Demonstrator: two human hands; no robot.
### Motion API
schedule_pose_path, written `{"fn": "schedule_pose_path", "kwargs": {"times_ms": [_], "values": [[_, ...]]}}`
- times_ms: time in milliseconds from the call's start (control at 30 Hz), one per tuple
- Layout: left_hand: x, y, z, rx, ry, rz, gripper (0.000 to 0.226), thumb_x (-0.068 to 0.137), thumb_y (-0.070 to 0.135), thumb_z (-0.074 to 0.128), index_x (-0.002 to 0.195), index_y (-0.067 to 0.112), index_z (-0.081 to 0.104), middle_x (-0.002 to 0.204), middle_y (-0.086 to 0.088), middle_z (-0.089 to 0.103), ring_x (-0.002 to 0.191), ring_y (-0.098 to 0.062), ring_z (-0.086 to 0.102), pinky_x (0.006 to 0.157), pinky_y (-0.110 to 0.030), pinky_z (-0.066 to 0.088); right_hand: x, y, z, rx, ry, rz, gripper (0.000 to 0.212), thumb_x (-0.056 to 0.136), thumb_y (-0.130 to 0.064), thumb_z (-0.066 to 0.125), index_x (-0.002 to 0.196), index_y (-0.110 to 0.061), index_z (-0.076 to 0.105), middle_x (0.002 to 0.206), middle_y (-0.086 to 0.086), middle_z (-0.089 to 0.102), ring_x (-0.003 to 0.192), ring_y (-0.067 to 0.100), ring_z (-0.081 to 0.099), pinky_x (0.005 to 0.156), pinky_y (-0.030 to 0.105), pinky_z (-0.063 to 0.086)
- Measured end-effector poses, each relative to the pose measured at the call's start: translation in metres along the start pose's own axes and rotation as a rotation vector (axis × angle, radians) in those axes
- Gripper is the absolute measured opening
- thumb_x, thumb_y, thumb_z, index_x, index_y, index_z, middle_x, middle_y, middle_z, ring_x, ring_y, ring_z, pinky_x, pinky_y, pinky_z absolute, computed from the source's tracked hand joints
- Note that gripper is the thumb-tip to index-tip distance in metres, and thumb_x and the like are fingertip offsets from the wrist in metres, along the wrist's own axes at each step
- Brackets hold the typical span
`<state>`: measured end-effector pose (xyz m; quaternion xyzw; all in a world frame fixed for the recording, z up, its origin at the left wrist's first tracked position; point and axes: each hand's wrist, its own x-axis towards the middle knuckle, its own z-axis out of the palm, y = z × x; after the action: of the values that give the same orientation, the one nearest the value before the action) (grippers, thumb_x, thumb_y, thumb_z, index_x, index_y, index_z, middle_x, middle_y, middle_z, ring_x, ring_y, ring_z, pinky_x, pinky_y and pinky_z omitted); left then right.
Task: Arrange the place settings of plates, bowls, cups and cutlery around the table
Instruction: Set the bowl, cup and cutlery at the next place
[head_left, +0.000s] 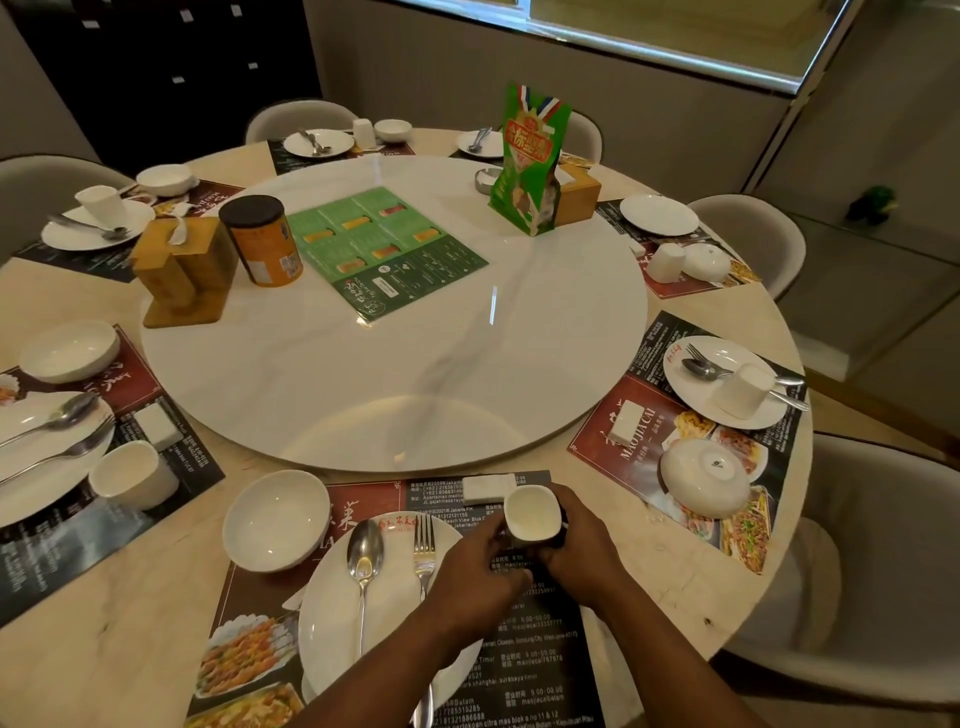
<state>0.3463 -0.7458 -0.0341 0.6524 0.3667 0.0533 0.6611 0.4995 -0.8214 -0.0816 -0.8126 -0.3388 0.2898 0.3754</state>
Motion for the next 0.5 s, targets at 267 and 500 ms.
{"fn": "schedule_pose_path", "kwargs": {"times_ms": [267,500], "values": [[-0.001,0.0,-0.001,-0.014,-0.007,-0.007,0.077,0.069,0.015,0.069,0.137,0.045,0.046,0.127,0.018,0.062,0.12,-0.003,0.057,0.103,-0.04,0.05,-0.002,-0.006,0.0,0.008,0.007,0.002,0.062,0.075,-0.016,0.083,0.117,-0.043,0.047,0.11,-0.022,0.056,0.105,0.005,0.053,0.084,0.017,0.04],[-0.001,-0.002,-0.009,0.047,0.025,0.006,0.061,0.08,0.009,0.069,0.117,0.05,0.045,0.113,0.028,0.058,0.107,0.007,0.057,0.085,-0.017,0.051,-0.003,-0.014,-0.012,-0.027,-0.082,-0.051,0.076,0.066,-0.027,0.087,0.12,-0.051,0.04,0.119,-0.022,0.054,0.11,0.002,0.055,0.086,0.014,0.044]]}}
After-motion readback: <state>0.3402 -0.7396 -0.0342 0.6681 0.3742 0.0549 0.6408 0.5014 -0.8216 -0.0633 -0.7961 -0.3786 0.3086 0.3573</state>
